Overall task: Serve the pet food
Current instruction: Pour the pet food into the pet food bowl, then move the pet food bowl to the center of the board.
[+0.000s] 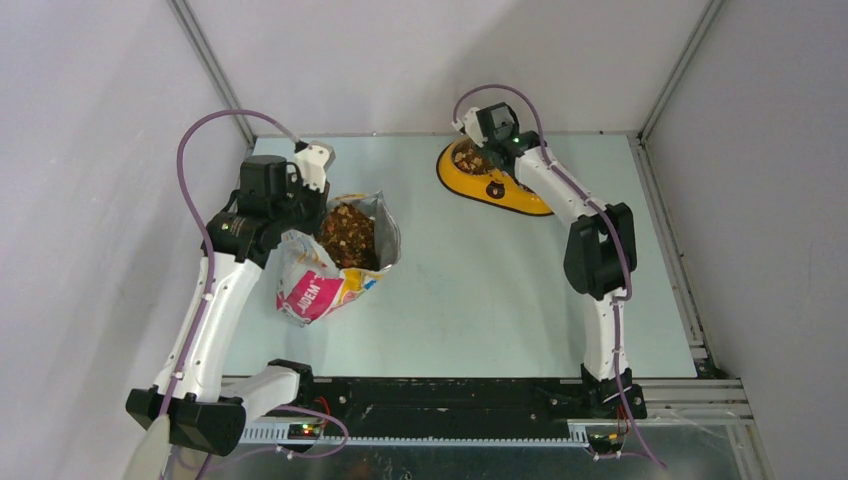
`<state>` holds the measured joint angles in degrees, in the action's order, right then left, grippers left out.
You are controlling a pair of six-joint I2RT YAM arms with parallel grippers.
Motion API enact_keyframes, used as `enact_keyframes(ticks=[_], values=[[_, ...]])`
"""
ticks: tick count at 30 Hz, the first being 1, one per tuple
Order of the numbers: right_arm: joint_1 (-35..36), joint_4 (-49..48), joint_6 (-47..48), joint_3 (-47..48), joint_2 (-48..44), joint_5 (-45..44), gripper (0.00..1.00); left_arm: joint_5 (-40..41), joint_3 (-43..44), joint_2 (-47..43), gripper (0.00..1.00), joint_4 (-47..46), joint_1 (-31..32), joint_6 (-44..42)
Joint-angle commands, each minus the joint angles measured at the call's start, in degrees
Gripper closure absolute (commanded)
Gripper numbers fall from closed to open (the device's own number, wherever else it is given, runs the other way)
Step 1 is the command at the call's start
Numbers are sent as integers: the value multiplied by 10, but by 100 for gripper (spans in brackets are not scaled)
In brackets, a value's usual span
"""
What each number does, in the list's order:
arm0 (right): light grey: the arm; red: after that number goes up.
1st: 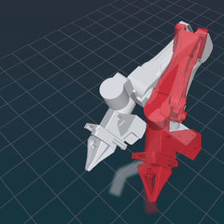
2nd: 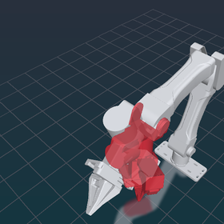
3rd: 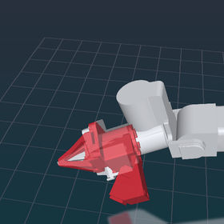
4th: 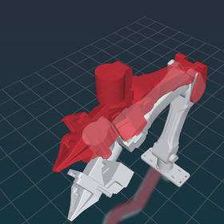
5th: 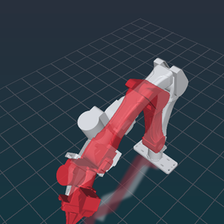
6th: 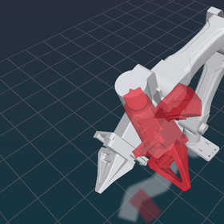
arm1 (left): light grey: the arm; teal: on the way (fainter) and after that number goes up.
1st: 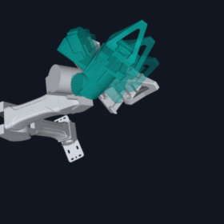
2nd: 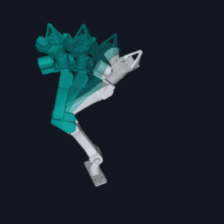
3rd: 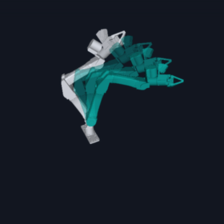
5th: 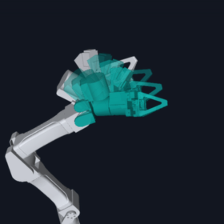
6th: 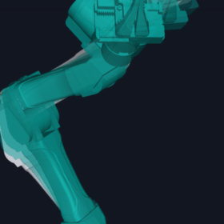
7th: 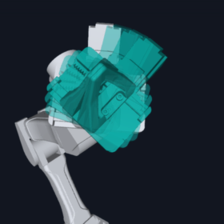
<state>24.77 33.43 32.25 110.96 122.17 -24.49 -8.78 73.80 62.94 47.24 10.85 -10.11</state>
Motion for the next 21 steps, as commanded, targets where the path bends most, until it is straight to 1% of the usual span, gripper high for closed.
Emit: enact_keyframes(ticks=[1, 4, 7, 16, 21], values=[[-17, 63, -43, 30, -72, 43, 100, -10, 7, -28, 100, -15, -7, 0], [-22, 101, -58, 20, -90, 70, 100, -10, 6, -30, 100, -15, -7, -1], [-21, 94, -53, -26, -118, 69, 100, -11, 6, -30, 100, -16, -7, -1], [-27, 120, -67, -74, -152, 95, 100, -13, 4, -30, 100, -15, -7, 0], [-28, 101, -68, -117, -169, 102, 100, -14, 2, -31, 100, -16, -7, -1]])
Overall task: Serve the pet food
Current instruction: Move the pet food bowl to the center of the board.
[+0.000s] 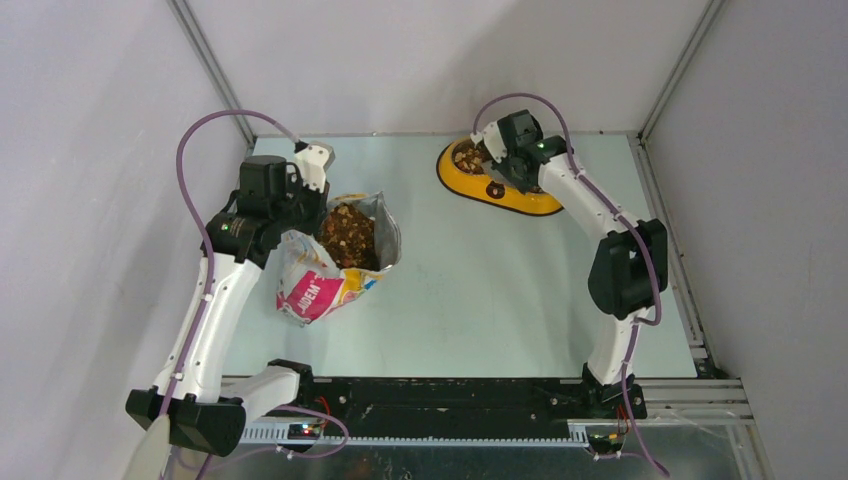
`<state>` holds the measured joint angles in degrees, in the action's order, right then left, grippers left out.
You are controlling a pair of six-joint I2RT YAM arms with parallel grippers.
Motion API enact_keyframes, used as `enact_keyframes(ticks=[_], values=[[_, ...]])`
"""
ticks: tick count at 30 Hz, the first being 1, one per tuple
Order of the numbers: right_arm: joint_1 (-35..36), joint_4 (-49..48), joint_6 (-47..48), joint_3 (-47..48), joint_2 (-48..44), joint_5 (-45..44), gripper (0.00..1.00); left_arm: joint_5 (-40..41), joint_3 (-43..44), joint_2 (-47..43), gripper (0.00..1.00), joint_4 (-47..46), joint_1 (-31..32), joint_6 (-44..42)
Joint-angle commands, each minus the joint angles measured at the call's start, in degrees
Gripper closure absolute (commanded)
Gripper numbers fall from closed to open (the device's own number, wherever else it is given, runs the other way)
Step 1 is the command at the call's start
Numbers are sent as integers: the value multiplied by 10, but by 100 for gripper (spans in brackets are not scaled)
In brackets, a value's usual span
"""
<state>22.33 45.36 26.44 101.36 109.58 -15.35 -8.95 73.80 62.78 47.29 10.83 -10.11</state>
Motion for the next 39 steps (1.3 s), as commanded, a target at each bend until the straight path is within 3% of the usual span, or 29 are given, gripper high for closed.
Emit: enact_keyframes(ticks=[1, 14, 30, 39], values=[[-4, -17, -10, -26, -43, 12, 100, -12, 2, -29, 100, -16, -6, 0], [-8, -57, -2, -37, -21, -8, 100, -11, 2, -27, 100, -16, -7, 0], [-8, -70, 7, 61, 45, -7, 100, -9, 4, -24, 100, -15, -8, 0], [1, -81, 62, -30, -34, -44, 100, -11, 2, -25, 100, -17, -10, 0]])
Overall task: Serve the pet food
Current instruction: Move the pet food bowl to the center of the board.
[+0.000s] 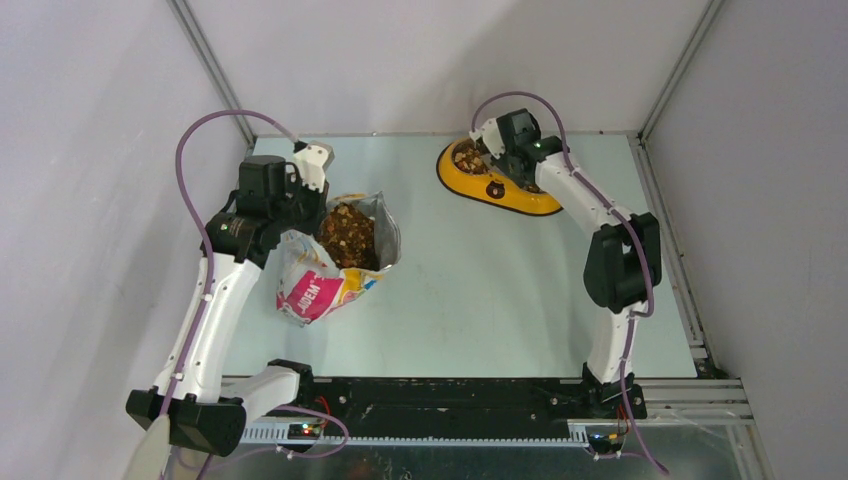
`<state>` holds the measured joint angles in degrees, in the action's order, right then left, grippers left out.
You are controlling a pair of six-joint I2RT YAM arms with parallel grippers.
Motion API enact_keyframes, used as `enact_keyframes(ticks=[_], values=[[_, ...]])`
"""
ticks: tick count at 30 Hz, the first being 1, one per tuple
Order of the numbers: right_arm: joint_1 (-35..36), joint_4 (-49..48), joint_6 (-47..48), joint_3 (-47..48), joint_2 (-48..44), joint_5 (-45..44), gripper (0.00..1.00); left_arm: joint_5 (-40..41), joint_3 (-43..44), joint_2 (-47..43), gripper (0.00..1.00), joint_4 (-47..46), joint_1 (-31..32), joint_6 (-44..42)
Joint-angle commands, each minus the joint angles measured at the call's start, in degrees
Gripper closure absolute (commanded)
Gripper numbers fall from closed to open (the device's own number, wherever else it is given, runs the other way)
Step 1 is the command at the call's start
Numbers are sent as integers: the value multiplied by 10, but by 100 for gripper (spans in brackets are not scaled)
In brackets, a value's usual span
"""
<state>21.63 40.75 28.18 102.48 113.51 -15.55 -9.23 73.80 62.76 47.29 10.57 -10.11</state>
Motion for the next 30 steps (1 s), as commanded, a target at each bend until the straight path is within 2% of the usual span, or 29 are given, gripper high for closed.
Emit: enact_keyframes(ticks=[1, 4, 12, 25, 30], values=[[12, -57, 55, -54, -79, -64, 100, -7, 2, -25, 100, -17, -7, 0], [15, -99, 93, -96, -105, -94, 100, -9, 2, -26, 100, -17, -8, 0], [25, -98, 131, -111, -117, -120, 100, -11, 1, -29, 100, -16, -8, 2], [98, -260, 326, -239, -160, -245, 100, -11, 0, -36, 100, -15, -9, 1], [122, -311, 394, -256, -149, -297, 100, -11, -1, -38, 100, -15, -9, 2]])
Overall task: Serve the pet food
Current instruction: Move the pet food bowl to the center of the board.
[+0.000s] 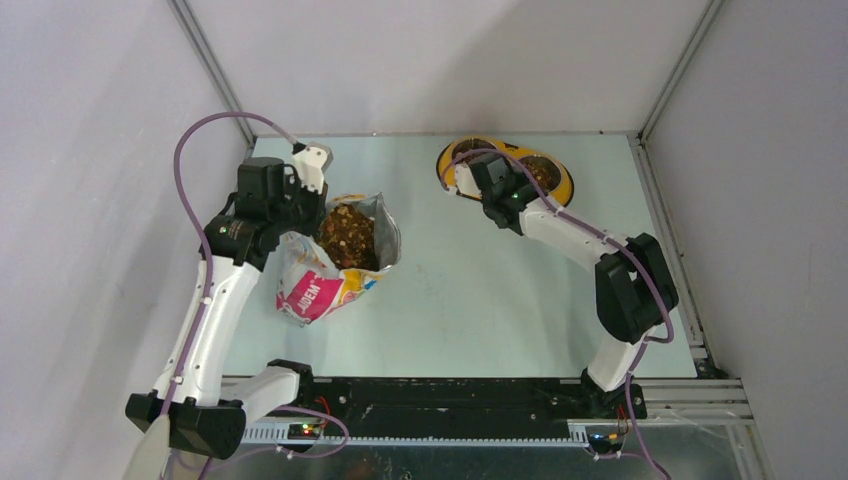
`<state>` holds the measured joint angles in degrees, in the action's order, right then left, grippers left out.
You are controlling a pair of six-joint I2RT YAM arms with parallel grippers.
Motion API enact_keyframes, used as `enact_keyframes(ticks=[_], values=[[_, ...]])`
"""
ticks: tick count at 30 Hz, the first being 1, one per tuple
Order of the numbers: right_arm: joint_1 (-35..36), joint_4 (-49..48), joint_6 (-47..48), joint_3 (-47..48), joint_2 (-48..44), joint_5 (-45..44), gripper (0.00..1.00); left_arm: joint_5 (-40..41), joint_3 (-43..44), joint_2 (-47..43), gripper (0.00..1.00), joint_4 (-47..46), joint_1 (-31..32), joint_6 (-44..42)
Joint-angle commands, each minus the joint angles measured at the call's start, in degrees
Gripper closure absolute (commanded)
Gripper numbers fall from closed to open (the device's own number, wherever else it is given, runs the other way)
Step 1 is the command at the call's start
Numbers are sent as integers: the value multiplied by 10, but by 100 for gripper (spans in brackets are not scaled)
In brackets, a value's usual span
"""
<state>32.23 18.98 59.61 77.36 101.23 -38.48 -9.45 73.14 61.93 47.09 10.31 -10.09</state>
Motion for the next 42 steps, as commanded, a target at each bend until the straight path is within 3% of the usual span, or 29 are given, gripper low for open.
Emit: enact_keyframes(ticks=[1, 15, 42], values=[[21, -105, 88, -7, -24, -78, 100, -8, 6, -31, 100, -13, -6, 1], [47, -117, 158, -32, -12, -119, 100, -8, 3, -35, 100, -14, -8, 0], [51, -133, 174, -40, 61, -127, 100, -10, 1, -38, 100, -14, -11, 0]])
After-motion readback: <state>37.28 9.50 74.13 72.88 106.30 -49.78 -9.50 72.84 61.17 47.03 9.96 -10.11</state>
